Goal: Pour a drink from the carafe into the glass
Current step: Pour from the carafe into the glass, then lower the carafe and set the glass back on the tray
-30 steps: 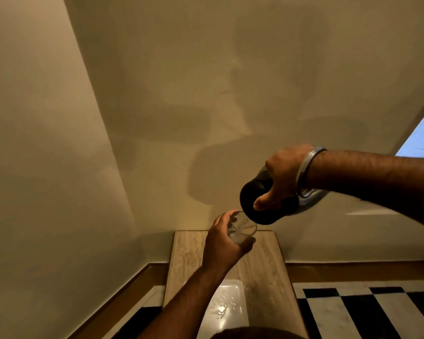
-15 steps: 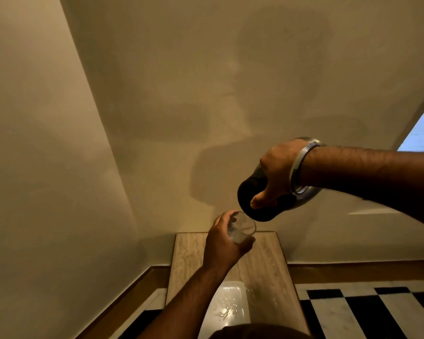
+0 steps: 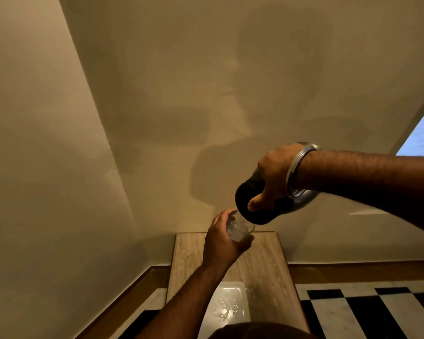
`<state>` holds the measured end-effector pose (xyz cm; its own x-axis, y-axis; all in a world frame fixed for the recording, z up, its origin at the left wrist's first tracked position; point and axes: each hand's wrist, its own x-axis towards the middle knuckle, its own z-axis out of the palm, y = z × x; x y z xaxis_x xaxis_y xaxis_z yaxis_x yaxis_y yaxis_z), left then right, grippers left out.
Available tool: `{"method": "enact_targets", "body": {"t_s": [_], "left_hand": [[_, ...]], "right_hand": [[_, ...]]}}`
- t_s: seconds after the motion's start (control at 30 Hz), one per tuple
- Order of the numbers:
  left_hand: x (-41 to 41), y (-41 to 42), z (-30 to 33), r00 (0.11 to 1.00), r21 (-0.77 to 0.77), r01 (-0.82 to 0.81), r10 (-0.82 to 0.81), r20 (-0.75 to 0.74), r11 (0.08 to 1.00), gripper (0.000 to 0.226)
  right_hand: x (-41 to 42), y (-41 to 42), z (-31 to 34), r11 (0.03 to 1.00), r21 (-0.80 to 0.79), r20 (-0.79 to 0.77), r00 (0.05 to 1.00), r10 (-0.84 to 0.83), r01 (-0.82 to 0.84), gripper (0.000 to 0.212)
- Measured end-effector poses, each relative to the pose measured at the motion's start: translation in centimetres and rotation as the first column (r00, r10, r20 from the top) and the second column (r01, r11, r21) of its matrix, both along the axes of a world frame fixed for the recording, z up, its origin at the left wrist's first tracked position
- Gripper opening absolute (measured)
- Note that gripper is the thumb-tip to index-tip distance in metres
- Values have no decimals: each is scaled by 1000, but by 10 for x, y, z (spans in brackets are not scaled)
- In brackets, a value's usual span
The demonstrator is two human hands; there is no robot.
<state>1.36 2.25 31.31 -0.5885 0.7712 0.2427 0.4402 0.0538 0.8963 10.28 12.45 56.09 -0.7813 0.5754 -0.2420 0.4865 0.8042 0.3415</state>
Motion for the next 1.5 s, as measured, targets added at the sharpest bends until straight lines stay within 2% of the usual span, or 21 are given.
{"method": "enact_targets", "body": {"t_s": [0.2, 0.3, 0.43, 0.6, 0.63, 0.67, 0.73, 0.87, 0.97, 1.07, 1.1, 1.23, 1.37, 1.5], "left_hand": [[1, 1, -2, 1000, -9, -19, 19, -18, 1000, 76], [0, 4, -4, 999, -11, -33, 33, -20, 999, 76], [1, 3, -5, 999, -12, -32, 32, -14, 999, 76], [0, 0, -11, 999, -47, -48, 49, 4, 998, 77], [-2, 0, -8, 999, -60, -37, 36, -22, 997, 76], [11, 16, -26, 996, -127, -86, 86, -4, 988, 76], [14, 11, -23, 991, -157, -133, 133, -10, 979, 77], [10, 15, -23, 986, -177, -163, 165, -5, 971, 79], [11, 22, -37, 983, -230, -181, 179, -29, 956, 78], [14, 24, -49, 972, -277, -233, 227, -54, 932, 77], [14, 23, -55, 971, -300, -238, 231, -62, 924, 76], [8, 15, -67, 976, -351, -216, 211, -53, 911, 79], [-9, 3, -93, 985, -417, -172, 159, -66, 893, 80], [-23, -5, -130, 990, -469, -143, 134, -53, 872, 78]], "right_hand": [[-3, 7, -6, 1000, -16, -3, 1000, 5, -5, 74], [-4, 14, -10, 998, -62, -54, 998, -33, 30, 74], [1, 26, -20, 965, -233, -97, 985, -144, 118, 66], [18, 43, -32, 860, -471, -155, 941, -300, 197, 75], [23, 45, -31, 835, -504, -141, 934, -329, 219, 77], [25, 75, -48, 764, -591, -72, 926, -369, 259, 79], [36, 80, -66, 716, -651, -79, 916, -394, 252, 87], [64, 88, -94, 532, -803, -122, 800, -587, 269, 95], [78, 90, -130, 420, -880, -164, 689, -706, 220, 100], [90, 84, -172, 153, -983, -81, 491, -867, 106, 81], [94, 81, -186, 93, -993, -54, 424, -904, 70, 78], [108, 63, -232, 114, -991, -91, 286, -954, 64, 85], [112, 41, -279, 50, -999, -52, 69, -996, -21, 81], [112, 25, -326, 61, -997, -55, -102, -993, -50, 80]]}}
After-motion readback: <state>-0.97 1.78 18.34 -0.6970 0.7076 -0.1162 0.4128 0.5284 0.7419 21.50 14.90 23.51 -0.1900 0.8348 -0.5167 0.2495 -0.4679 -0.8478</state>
